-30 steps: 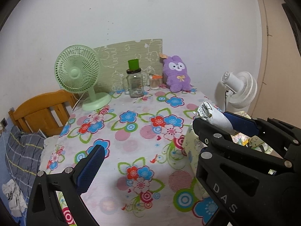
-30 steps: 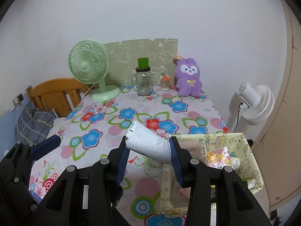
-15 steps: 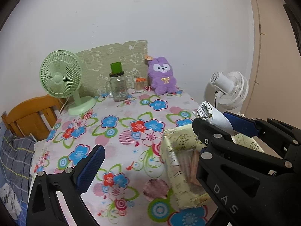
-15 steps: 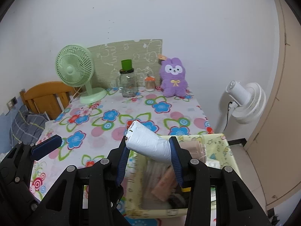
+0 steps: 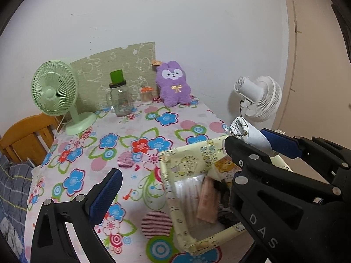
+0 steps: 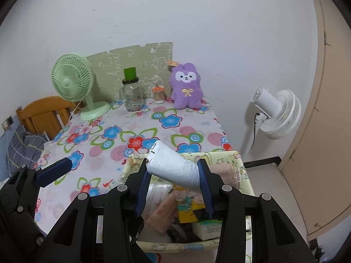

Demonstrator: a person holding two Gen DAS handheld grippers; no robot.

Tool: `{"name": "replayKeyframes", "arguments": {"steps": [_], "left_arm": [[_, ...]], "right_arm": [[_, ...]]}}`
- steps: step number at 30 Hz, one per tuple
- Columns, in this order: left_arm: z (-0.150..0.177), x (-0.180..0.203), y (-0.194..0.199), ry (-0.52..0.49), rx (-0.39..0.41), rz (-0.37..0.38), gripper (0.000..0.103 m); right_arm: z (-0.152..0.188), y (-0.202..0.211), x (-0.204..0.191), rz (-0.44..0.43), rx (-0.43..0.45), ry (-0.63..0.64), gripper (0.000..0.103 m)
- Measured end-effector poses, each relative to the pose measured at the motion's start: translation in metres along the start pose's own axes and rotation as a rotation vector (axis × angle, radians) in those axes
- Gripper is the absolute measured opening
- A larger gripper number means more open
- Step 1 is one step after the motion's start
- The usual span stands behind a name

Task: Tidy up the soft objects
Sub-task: 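Lower the white cloth into the paper box and open the right tool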

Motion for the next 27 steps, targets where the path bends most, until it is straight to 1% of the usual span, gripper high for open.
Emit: {"name": "replayKeyframes", "arguments": {"steps": [8, 14, 18, 19, 20, 21, 23, 26, 27], "left_arm": [[0.005, 0.023, -0.015, -0.041, -0.035, 0.009, 0.102], [0.012, 0.026, -0.024, -0.056, -0.065, -0.005, 0.102], [0.016, 0.027, -0.028, -0.06, -0.082, -0.011, 0.102], [0.016, 0.028, -0.029, -0.063, -0.084, -0.013, 0.102], [0.017, 0.028, -0.029, -0.067, -0.084, -0.011, 0.102], [0.017, 0.029, -0.029, -0.069, -0.083, -0.009, 0.102], [0.016, 0.029, -0.027, -0.073, -0.077, -0.01, 0.102], [0.014, 0.028, -0.025, -0.07, -0.072, -0.011, 0.102], [0.013, 0.028, -0.024, -0.068, -0.07, -0.01, 0.102]], "right_arm": [[0.013, -0.01, 0.026, 0.009, -0.035, -0.045, 0.046], [0.022, -0.02, 0.031, -0.007, -0.061, -0.058, 0.046], [0.027, -0.024, 0.033, 0.002, -0.076, -0.071, 0.05], [0.028, -0.025, 0.034, 0.007, -0.079, -0.071, 0.053], [0.028, -0.026, 0.033, 0.011, -0.08, -0.071, 0.059], [0.028, -0.026, 0.034, 0.012, -0.079, -0.074, 0.063], [0.028, -0.024, 0.034, 0.006, -0.07, -0.082, 0.073], [0.026, -0.021, 0.035, 0.017, -0.059, -0.084, 0.082], [0.025, -0.019, 0.035, 0.021, -0.054, -0.083, 0.083]]}}
Point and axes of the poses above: each gripper's, at about its wrist camera, not at the fingertips, and y roughly against the way its jaws point, x to its right, z to its underside, the point moved 7 cm from there along -y, roughly the way its jaws point, and after that the axes turned 2 degrees about -z, right-handed, at the moved point
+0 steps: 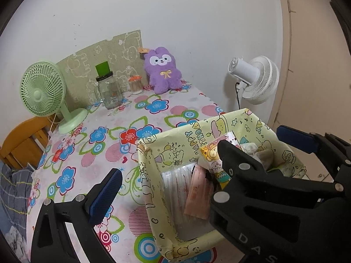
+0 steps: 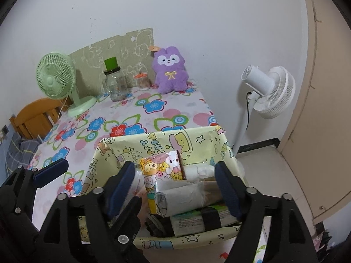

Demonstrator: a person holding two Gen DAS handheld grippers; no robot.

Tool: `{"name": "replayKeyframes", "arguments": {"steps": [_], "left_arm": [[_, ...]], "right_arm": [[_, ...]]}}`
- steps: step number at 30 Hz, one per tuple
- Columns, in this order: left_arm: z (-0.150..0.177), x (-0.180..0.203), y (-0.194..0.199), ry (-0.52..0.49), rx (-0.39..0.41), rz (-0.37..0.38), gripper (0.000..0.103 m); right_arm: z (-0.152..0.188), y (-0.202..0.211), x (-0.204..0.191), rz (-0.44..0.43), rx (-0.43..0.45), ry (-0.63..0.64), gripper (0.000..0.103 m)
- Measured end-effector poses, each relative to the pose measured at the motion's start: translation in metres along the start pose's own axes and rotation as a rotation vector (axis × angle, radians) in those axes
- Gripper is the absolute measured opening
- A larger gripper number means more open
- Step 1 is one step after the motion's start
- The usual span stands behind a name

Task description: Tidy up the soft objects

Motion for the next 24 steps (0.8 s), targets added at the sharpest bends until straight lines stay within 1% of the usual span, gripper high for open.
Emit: {"name": "replayKeyframes", "arguments": {"steps": [2, 9, 12, 20, 24], "left_arm": [[-0.001, -0.001, 0.002, 0.005, 0.004, -0.001, 0.102], [-0.004, -0.011, 0.01, 0.026, 0.018, -0.006, 0.102], [-0.004, -0.018, 0.016, 0.035, 0.029, -0.012, 0.102], [-0.004, -0.048, 0.039, 0.087, 0.072, -0.034, 0.102], [-0.002, -0.066, 0.051, 0.115, 0.092, -0.056, 0.102]], "right_arm": [[-0.002, 0.003, 0.0, 0.006, 0.005, 0.001, 0.085], [-0.006, 0.013, -0.007, 0.017, 0.022, 0.001, 0.087], [-0.008, 0.019, -0.012, 0.022, 0.034, 0.005, 0.089], [-0.014, 0.036, -0.033, -0.003, 0.059, 0.002, 0.091], [-0.017, 0.047, -0.048, -0.006, 0.084, 0.026, 0.092]]}}
Point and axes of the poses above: each gripper's, at about its wrist camera, not at the fingertips, and y roughly against the way its jaws point, x to its right, z to its underside, the point moved 7 cm from there along -y, roughly the way its jaws point, and after that the axes turned 2 degrees about -z, right-handed, at the moved point
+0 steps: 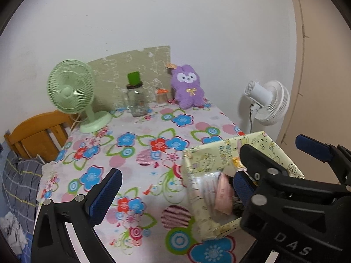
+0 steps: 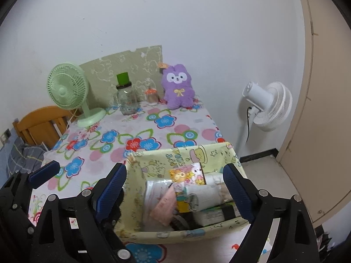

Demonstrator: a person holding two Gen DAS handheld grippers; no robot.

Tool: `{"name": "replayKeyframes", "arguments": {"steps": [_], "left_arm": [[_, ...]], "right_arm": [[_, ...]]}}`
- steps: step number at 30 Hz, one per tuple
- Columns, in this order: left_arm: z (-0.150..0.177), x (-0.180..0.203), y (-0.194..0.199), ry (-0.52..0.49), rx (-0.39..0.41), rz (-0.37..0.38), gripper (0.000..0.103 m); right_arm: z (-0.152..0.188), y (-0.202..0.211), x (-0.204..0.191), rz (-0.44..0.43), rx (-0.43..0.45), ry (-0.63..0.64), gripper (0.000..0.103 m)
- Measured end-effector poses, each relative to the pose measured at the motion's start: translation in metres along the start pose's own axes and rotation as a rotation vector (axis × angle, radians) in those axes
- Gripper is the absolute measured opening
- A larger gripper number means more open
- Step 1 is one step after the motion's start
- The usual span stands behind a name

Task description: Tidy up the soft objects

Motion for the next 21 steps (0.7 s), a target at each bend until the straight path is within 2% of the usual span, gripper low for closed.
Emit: {"name": "replayKeyframes", "arguments": {"steps": [21], "left_arm": [[0.003, -0.094, 0.066, 0.117, 0.103, -0.109, 0.103]], "right_arm": [[-0.016, 0.069, -0.064, -0.045, 0.134, 0.042, 0.094]]}}
Point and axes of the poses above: each gripper's, at about its wrist camera, not at the fingertips, and y roughly against the way its jaws point, x to its right, z to its underside, the point moved 7 cm from there along -y, roughly the way its jaws point, and after that the axes turned 2 degrees about -z, right-handed, at the moved point
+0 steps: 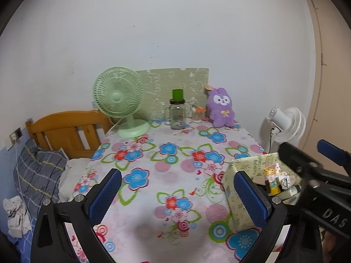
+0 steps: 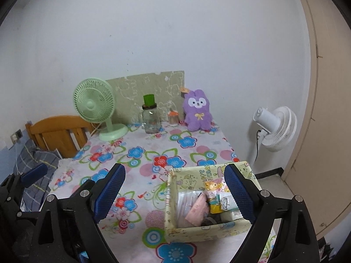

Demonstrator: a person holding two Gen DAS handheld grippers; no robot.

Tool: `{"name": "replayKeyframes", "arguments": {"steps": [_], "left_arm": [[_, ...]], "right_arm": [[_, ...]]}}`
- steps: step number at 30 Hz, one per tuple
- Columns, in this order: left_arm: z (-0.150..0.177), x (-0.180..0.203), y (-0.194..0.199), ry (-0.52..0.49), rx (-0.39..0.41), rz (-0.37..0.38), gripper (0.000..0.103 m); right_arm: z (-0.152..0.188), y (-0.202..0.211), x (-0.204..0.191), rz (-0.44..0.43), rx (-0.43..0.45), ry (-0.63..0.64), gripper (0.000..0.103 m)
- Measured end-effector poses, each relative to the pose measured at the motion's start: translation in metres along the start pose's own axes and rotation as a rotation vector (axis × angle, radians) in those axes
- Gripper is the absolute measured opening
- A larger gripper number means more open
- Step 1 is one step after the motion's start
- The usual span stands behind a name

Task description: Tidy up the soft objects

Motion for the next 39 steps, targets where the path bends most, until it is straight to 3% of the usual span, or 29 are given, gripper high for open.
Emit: {"name": "replayKeyframes", "arguments": {"steps": [14, 39], "left_arm": [[0.006, -0.035, 0.032, 0.036, 0.049, -0.028, 0.103], [0.006, -0.05, 0.041, 0.095, 0.054, -0.042, 0.103]], "right_arm": [[0.0, 0.032, -0.006, 0.01, 0.063, -0.015, 0.097], [0.009, 0.033, -0.018, -0.017, 0.061, 0.016, 0.101]]}}
Point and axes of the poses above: each gripper's, at about its wrist camera, not at the fingertips, and y roughly against the way its jaws point, x to its right, z to its underside, the point moved 7 cm from there along -y, roughly the way its jaws point, and after that the axes turned 2 degrees about -z, right-handed, at the moved point
